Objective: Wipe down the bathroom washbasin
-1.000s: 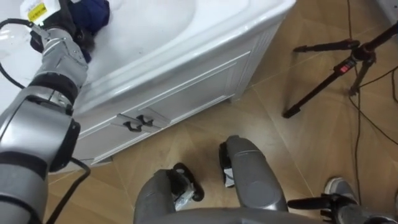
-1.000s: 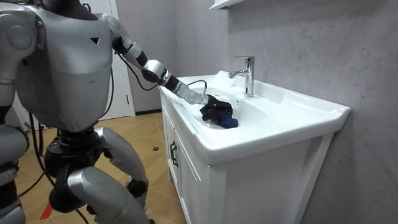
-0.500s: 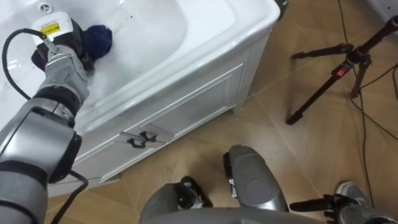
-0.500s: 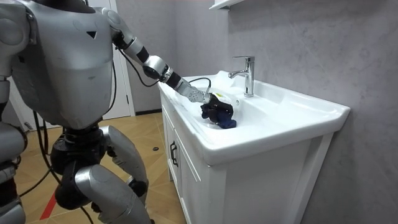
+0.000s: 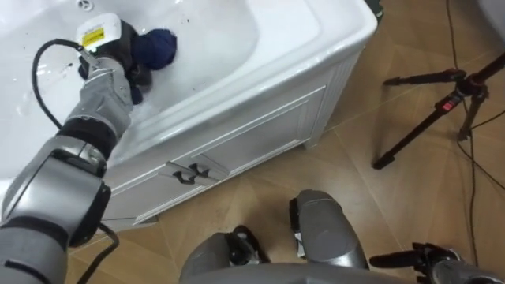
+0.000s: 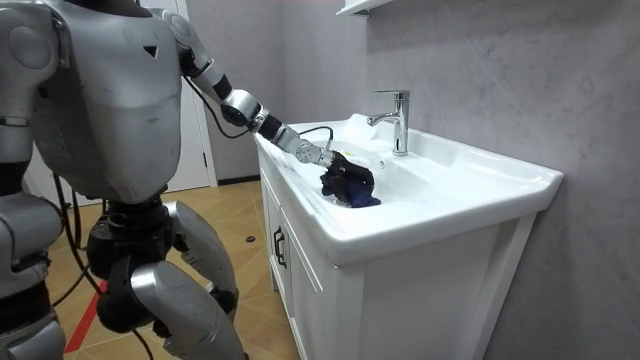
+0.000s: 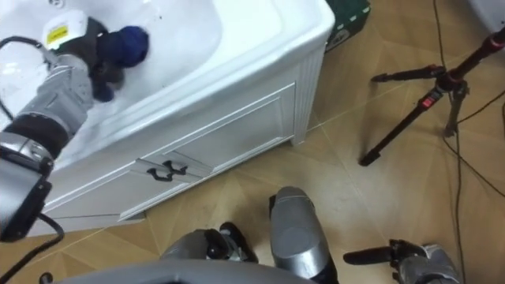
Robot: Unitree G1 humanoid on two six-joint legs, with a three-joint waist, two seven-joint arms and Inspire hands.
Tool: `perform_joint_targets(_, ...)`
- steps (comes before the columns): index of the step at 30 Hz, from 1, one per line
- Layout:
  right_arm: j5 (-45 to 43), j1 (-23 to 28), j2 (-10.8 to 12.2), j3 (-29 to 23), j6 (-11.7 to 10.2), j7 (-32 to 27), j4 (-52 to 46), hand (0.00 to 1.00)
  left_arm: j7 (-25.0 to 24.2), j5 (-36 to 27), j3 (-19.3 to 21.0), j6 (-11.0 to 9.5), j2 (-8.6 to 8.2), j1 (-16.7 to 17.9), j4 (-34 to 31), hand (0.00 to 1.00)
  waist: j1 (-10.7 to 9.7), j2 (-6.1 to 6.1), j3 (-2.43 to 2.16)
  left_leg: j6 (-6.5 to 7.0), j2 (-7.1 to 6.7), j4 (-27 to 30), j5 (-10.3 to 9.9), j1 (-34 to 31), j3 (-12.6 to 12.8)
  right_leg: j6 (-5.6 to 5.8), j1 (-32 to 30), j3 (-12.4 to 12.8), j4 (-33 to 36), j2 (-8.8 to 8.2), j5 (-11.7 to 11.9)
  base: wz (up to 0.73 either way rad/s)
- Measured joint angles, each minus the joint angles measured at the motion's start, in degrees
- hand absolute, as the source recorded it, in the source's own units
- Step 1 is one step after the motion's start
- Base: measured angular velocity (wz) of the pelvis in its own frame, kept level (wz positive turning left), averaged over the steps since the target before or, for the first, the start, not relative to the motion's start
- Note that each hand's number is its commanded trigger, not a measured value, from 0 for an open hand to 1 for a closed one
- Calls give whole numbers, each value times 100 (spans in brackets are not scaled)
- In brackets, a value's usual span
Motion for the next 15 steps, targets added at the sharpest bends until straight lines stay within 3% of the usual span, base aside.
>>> perform_joint_targets(3, -8, -1, 3, -6, 8, 2, 0, 0, -232, 59, -36, -37, -65, 27, -207, 100, 89, 25, -2, 10, 1, -34, -5, 65, 36, 23, 41, 37, -39, 10, 14, -5)
perform_joint_targets(9, -62, 19, -11, -14, 15, 5, -3, 0, -366, 215, -37, -263, 60, 245, -321, 100, 102, 24, -2, 3, -13, -177, -2, 268, 88, 31, 198, 80, -119, 19, 15, -4)
perform_joint_targets(15, -177, 37, -11, -115, 55, 0, 28, 0, -508, 332, -35, -516, 231, 473, -355, 100, 132, 97, -61, -16, -86, -333, 44, 356, 123, 42, 228, 101, -204, 14, 29, -3)
